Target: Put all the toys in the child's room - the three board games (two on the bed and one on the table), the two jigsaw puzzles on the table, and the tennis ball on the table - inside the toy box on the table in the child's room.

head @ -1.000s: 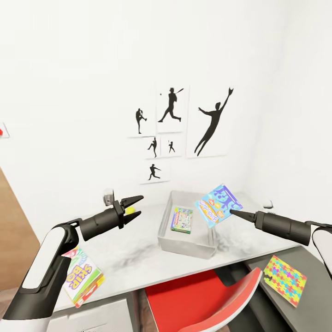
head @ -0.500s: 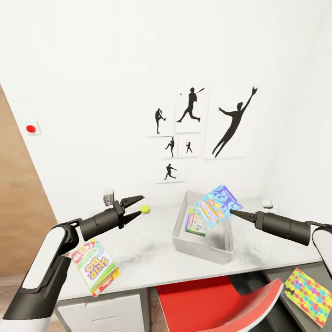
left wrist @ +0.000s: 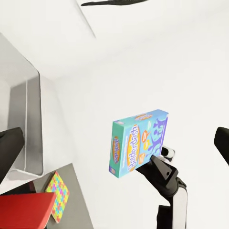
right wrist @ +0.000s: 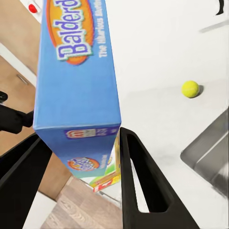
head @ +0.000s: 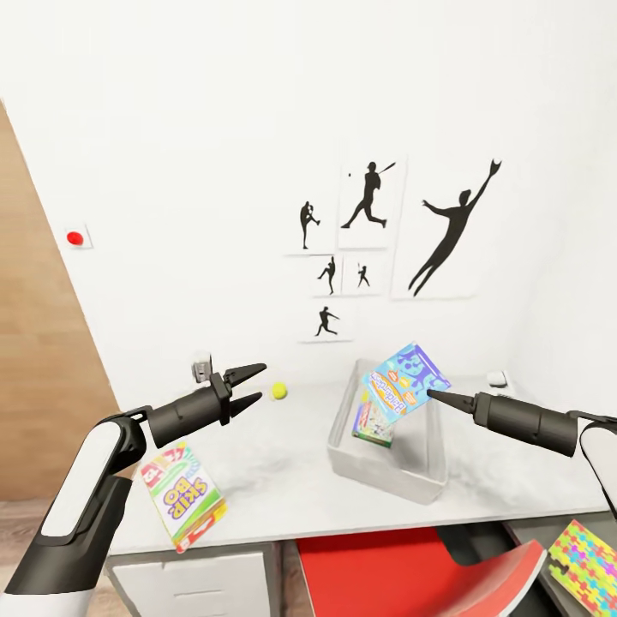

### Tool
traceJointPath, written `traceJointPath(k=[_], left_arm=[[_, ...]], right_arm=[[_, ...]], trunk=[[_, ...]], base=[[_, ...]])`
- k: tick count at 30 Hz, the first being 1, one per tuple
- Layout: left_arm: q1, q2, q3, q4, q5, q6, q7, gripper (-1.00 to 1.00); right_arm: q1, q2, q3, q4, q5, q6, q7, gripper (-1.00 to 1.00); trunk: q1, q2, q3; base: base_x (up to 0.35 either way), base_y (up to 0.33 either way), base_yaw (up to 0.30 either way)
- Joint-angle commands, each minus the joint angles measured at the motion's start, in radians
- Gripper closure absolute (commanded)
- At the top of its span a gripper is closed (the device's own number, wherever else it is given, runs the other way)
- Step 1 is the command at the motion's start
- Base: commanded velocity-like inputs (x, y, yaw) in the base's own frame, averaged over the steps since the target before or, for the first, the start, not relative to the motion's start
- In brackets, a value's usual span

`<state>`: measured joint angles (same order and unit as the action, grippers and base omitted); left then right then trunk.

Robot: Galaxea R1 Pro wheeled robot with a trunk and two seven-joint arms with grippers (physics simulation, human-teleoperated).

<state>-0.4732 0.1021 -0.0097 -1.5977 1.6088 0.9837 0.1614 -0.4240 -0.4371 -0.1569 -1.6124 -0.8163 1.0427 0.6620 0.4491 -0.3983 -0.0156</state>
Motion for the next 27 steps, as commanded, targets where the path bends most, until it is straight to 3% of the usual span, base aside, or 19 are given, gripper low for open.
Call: traceJointPath(k=[1,12,27], left_arm=[[-0.001,0.0,-0.001,-0.001,0.011,0.001,0.01,-1.0],[-0.001,0.001,0.003,-0.001,0.011,0.001,0.01,-1.0],[-0.001,0.002,0.002,-0.001,0.011,0.002,0.01,-1.0]], right_arm=[[-0.001,0.0,-0.001,0.0,0.004,0.005,0.007,1.0],[-0.001,0.0,-0.001,0.0,0.005,0.005,0.007,1.0],[-0.001,0.0,-0.001,0.0,0.005,0.005,0.007,1.0]], trunk=[[0.001,-0.002,-0.002],[0.001,-0.002,-0.002],[0.001,-0.002,-0.002]], base=[[0.159,-0.2,0.02],[0.151,-0.193,0.007],[0.021,-0.027,0.001]])
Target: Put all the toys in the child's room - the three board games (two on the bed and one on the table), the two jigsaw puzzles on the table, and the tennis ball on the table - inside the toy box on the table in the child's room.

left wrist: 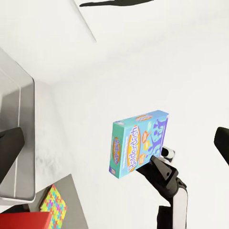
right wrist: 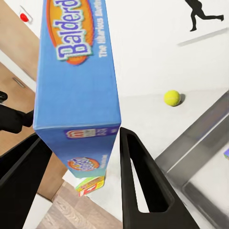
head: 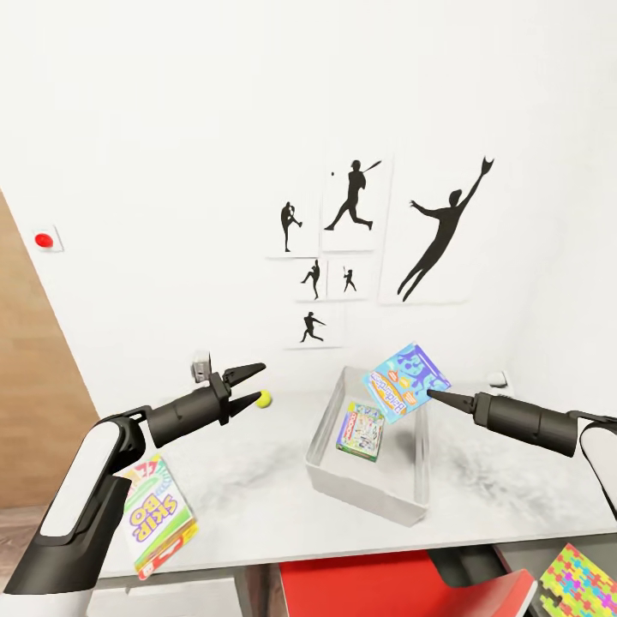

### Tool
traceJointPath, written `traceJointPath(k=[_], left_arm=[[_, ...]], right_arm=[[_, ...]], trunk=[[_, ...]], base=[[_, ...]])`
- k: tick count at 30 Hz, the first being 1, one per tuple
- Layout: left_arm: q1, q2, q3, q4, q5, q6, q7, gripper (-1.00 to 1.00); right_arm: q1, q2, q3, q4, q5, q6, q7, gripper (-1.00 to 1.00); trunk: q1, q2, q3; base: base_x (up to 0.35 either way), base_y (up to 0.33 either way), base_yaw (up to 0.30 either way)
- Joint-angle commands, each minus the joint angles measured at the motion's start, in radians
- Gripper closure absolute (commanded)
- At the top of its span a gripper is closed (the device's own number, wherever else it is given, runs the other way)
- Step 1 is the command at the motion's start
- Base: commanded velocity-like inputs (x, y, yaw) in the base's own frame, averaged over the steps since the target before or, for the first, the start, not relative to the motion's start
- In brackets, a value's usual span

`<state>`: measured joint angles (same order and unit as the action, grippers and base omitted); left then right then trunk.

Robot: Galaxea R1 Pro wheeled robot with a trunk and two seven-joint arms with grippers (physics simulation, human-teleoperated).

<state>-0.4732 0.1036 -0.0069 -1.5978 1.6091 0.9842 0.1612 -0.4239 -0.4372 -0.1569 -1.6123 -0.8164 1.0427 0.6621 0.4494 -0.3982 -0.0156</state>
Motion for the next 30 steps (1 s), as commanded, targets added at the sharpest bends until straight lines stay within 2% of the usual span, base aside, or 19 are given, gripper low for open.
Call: traceJointPath(k=[1,19,21,23,25,30], left_arm=[[-0.001,0.001,0.0,-0.001,0.01,0.001,0.01,-1.0],[0.0,0.001,0.002,-0.001,0.01,0.001,0.011,-1.0],[0.0,0.001,0.003,-0.001,0.009,0.001,0.01,-1.0],[0.006,0.013,-0.006,-0.001,0.018,-0.001,0.008,-1.0],[0.007,0.014,-0.006,-0.001,0.017,-0.001,0.008,-1.0],[0.007,0.014,-0.006,-0.001,0.017,-0.001,0.008,-1.0]], right_arm=[[-0.001,0.0,-0.001,0.0,0.005,0.004,0.007,1.0],[-0.001,0.001,-0.005,0.001,0.005,0.004,0.005,1.0],[-0.001,0.002,-0.002,0.009,0.006,0.004,0.005,1.0],[-0.012,0.014,-0.014,0.02,0.012,0.004,-0.007,1.0],[-0.014,0.022,-0.025,0.031,0.012,0.004,-0.009,1.0],[-0.014,0.022,-0.025,0.05,0.012,0.004,-0.009,1.0]], trunk=[[0.001,-0.002,-0.002],[0.001,-0.002,-0.002],[0.001,-0.002,-0.002],[0.001,-0.002,-0.002],[0.001,-0.002,-0.002],[0.001,-0.002,-0.002]], base=[[0.003,-0.028,0.0],[0.001,-0.047,0.0],[0.0,-0.002,0.0],[0.0,0.0,0.0],[0.0,0.0,0.0],[0.0,0.0,0.0]])
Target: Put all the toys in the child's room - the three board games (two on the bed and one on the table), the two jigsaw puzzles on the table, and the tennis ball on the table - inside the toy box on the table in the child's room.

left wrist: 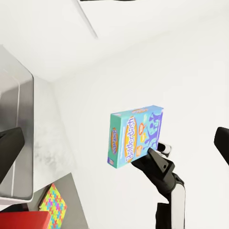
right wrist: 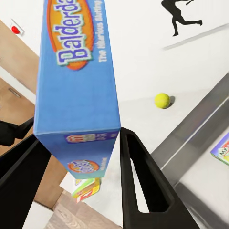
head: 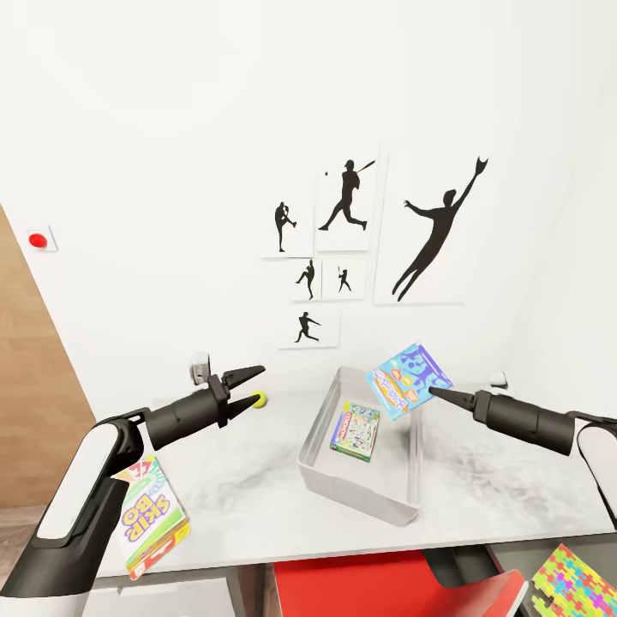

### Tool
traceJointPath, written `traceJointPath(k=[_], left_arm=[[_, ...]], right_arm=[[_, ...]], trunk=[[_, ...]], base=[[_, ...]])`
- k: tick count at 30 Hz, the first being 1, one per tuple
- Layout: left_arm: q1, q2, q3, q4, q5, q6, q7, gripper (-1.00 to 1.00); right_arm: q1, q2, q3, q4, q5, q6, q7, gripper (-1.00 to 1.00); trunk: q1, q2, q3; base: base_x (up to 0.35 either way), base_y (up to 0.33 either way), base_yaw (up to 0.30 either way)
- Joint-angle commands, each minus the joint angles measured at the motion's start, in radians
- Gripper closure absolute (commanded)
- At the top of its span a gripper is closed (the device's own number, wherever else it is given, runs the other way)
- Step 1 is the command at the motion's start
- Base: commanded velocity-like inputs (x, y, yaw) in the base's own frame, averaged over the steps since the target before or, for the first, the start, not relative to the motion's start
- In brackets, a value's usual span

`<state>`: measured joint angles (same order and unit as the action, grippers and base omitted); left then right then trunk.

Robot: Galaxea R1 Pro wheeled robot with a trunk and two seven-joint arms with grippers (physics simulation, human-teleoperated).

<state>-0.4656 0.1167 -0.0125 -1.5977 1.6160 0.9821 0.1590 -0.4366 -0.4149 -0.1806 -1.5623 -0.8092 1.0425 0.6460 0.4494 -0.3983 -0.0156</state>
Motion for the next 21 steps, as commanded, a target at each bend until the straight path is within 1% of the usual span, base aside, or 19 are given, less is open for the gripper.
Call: traceJointPath(k=[1,21], left_arm=[[-0.001,0.001,-0.001,-0.001,0.011,0.001,0.01,-1.0],[-0.001,0.001,-0.001,-0.001,0.011,0.001,0.01,-1.0]], right_arm=[[-0.001,0.0,-0.001,0.0,0.005,0.005,0.007,1.0],[-0.001,0.0,-0.001,0.0,0.005,0.005,0.007,1.0]], trunk=[[0.001,-0.002,-0.002],[0.001,-0.002,-0.002]], base=[[0.0,0.0,0.0],[0.0,0.0,0.0]])
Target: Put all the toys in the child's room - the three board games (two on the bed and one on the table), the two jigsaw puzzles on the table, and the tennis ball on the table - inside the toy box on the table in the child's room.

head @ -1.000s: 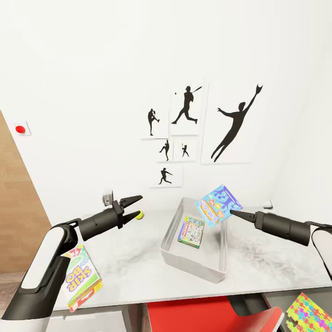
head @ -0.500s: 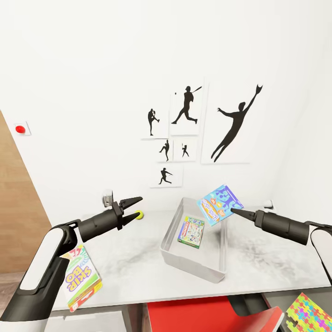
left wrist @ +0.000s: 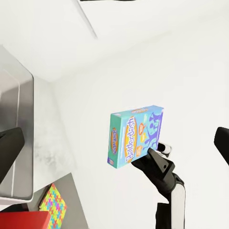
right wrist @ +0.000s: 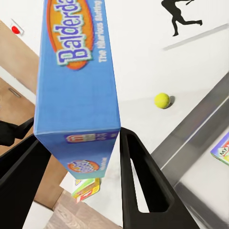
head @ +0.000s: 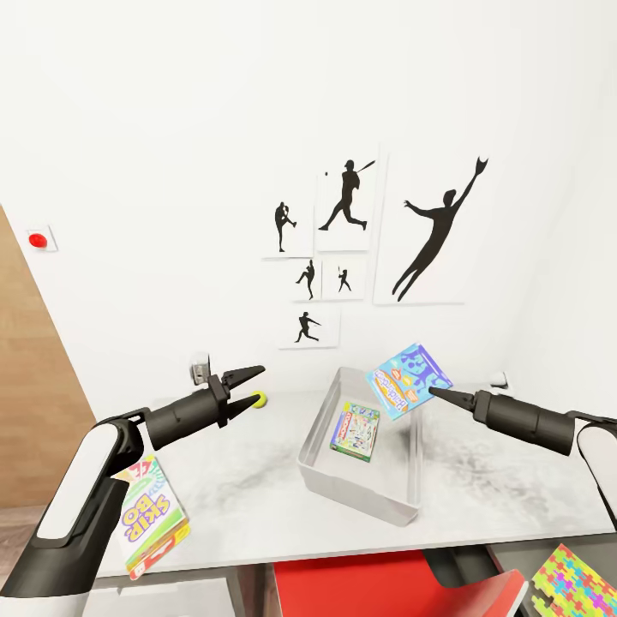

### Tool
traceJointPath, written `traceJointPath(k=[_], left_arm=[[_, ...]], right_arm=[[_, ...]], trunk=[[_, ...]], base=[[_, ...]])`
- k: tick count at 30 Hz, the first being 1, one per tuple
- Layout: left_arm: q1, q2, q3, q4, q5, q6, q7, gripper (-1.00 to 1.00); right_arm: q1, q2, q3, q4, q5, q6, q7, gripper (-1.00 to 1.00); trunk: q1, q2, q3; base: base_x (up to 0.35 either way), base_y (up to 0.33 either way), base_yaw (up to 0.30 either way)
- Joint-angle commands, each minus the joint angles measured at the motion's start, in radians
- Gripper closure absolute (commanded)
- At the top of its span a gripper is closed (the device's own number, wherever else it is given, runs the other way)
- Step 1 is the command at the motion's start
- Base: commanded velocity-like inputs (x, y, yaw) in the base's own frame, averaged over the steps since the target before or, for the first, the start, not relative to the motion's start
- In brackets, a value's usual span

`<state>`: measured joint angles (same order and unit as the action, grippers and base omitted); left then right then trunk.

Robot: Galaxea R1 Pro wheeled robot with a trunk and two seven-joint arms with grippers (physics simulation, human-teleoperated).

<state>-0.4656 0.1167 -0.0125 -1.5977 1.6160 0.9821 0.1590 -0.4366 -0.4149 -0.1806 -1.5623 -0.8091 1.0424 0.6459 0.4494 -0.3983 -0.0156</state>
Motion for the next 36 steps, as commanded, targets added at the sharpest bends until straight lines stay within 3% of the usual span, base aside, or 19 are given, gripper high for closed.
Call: traceJointPath(k=[1,14,24,33,36], left_arm=[[-0.001,0.001,-0.001,-0.001,0.011,0.001,0.01,-1.0],[0.0,0.001,-0.001,-0.001,0.011,0.001,0.01,-1.0],[-0.01,-0.019,0.003,0.027,0.062,0.037,-0.044,-1.0],[-0.012,-0.024,0.003,0.037,0.074,0.045,-0.093,-1.0],[-0.013,-0.026,0.003,0.041,0.076,0.046,-0.096,-1.0]], right_arm=[[-0.001,0.0,-0.001,0.0,0.004,0.005,0.007,1.0],[-0.001,0.0,-0.002,-0.001,0.004,0.005,0.006,1.0],[0.025,-0.056,0.0,-0.014,-0.011,0.005,0.038,1.0],[0.029,-0.085,0.005,-0.015,-0.013,0.005,0.081,1.0],[0.029,-0.091,0.008,-0.015,-0.013,0.005,0.147,1.0]], trunk=[[0.001,-0.002,-0.002],[0.001,-0.002,-0.002],[0.001,-0.002,-0.002],[0.001,-0.002,-0.002],[0.001,-0.002,-0.002]], base=[[0.0,0.0,0.0],[0.0,0.0,0.0],[0.0,0.0,0.0],[0.0,0.0,0.0],[0.0,0.0,0.0]])
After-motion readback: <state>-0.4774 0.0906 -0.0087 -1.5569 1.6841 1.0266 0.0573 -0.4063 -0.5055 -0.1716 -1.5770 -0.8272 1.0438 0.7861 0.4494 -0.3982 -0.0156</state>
